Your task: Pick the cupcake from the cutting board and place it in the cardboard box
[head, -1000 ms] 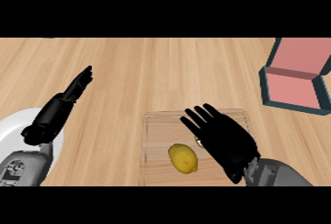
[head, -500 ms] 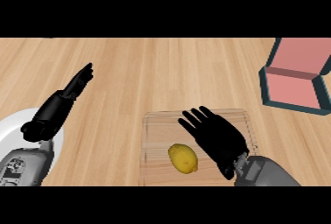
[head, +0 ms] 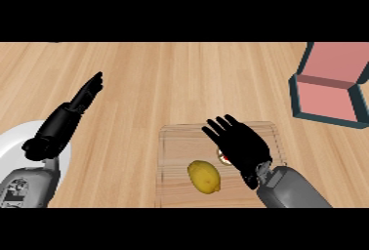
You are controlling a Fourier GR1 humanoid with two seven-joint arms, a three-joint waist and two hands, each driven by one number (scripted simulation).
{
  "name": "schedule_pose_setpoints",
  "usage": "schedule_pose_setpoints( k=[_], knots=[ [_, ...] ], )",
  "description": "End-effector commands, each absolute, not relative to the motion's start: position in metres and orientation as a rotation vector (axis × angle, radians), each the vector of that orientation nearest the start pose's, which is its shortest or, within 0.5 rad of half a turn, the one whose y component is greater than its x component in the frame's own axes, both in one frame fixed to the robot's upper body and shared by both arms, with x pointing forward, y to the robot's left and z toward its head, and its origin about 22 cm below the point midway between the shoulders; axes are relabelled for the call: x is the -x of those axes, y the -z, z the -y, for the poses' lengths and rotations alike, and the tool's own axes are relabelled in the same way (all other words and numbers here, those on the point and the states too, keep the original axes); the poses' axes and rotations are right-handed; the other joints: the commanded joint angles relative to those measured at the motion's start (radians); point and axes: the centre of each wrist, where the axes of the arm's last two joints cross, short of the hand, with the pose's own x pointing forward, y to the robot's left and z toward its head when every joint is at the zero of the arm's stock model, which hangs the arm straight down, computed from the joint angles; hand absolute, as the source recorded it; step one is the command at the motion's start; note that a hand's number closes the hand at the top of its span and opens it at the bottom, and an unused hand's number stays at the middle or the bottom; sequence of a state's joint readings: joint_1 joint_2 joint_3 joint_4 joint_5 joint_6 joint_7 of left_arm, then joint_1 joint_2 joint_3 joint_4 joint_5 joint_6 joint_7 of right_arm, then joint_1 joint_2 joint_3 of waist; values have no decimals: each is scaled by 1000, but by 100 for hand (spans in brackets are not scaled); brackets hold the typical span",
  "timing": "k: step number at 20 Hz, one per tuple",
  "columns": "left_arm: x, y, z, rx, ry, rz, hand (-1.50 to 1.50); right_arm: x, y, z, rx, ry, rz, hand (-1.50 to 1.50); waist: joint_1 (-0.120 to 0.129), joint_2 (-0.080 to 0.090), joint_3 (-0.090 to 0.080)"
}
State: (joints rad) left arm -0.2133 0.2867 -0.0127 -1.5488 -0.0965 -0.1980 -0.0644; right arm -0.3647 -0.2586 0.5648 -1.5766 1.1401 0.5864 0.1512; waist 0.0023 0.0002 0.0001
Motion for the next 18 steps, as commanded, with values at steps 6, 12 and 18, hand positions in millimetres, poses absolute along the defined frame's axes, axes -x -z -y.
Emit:
schedule_pose_setpoints(
  k=[6, 12, 18],
  knots=[
    [-301, -51, -264, -90, 527, 1749, 0, -278, -41, 122, 602, -2008, 1306, 150, -1, 2, 0],
    [-282, -59, -260, -109, 541, 1736, 0, -298, -47, 133, 705, -1983, 1468, 150, 5, 0, 0],
    [-285, -64, -267, -109, 517, 1743, 0, -234, -18, 199, 159, -2039, 1581, 150, -16, -4, 1]
  ],
)
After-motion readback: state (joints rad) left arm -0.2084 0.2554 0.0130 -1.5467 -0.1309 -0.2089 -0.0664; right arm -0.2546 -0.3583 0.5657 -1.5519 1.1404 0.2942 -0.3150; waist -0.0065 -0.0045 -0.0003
